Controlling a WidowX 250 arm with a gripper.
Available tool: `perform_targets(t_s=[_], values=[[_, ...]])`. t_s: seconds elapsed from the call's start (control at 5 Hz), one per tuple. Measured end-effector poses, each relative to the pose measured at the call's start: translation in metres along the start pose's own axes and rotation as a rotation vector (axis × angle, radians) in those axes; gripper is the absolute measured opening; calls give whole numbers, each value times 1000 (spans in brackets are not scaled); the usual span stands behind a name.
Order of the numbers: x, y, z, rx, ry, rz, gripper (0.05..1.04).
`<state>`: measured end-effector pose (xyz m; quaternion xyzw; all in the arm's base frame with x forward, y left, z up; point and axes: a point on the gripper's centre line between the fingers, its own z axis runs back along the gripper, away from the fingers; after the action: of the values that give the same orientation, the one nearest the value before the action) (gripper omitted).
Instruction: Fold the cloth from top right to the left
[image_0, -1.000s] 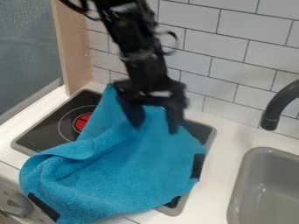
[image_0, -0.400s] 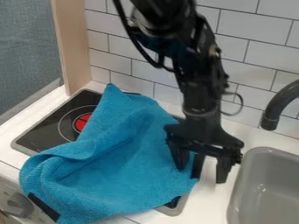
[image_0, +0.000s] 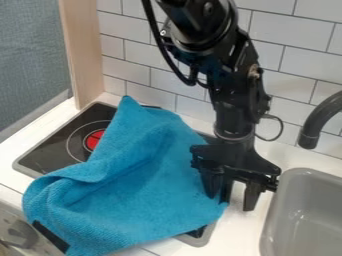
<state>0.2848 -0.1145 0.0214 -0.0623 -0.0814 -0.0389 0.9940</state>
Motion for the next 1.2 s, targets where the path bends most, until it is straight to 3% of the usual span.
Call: perform_targets(t_s=[0.2,0.4,0.6,0.8,1.0,1.2], values=[[0,2,0,14,-1,3,365],[0,1,-1,14,1,11,175],[-3,1,0,13,21,-2,74],[-8,-1,0,-3,55,-30,51],[-8,0,14,-31,62,-56,51],[-2,11,40,-59,25,-84,51]])
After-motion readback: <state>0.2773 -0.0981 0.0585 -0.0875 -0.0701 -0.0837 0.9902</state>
